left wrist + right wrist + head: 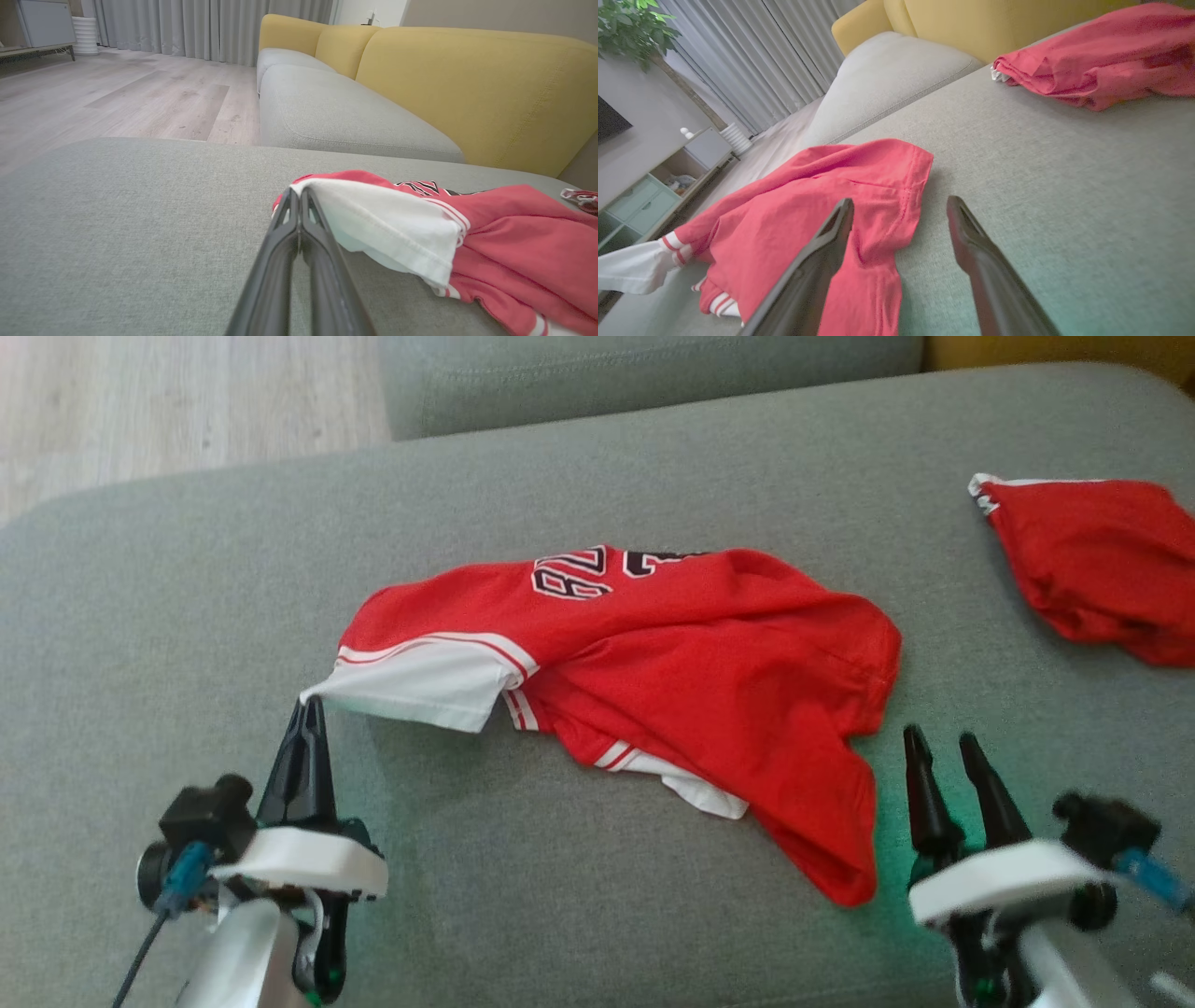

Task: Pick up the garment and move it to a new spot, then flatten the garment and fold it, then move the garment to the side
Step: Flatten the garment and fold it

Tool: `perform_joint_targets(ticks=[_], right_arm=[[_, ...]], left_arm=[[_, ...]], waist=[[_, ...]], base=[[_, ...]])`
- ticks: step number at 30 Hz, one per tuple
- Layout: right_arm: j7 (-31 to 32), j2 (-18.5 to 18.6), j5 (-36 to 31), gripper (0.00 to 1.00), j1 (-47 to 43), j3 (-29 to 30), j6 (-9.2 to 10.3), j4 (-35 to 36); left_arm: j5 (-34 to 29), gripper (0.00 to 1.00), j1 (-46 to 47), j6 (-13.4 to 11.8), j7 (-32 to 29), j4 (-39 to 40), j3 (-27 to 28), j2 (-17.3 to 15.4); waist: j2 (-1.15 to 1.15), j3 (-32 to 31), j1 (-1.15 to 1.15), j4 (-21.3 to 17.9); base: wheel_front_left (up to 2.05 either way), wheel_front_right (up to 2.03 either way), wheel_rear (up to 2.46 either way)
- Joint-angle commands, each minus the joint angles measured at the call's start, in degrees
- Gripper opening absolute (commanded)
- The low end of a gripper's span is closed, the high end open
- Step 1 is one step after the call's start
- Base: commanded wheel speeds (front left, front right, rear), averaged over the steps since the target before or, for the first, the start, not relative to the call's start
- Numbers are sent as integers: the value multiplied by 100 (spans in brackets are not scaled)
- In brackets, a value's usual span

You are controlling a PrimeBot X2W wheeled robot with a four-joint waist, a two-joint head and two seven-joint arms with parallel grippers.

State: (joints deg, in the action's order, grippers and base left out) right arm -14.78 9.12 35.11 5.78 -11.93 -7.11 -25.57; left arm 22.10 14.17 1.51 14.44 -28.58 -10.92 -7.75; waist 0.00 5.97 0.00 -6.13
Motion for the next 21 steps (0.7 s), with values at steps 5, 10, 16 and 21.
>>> perform_joint_targets(ticks=[5, 10, 16, 21], right_arm=[[267, 603, 1278, 100, 750, -768, -37, -237], [602, 922, 2318, 100, 1251, -1205, -37, -458], [909, 1056, 2955, 100, 1649, -1666, -37, -742], [960, 1105, 3105, 100, 1891, -1985, -37, -1152]], left_arm=[[-106, 0, 438, 11, 56, 223, 263, -157], [-161, 0, 583, 46, 56, 192, 267, -166], [-202, 0, 666, 41, 56, 200, 354, -161], [-242, 0, 720, 67, 56, 194, 379, -136]], waist=[[0, 240, 0, 72], [0, 374, 0, 141], [0, 390, 0, 216], [0, 389, 0, 271]], base=[[0, 0, 0], [0, 0, 0], [0, 0, 0], [0, 0, 0]])
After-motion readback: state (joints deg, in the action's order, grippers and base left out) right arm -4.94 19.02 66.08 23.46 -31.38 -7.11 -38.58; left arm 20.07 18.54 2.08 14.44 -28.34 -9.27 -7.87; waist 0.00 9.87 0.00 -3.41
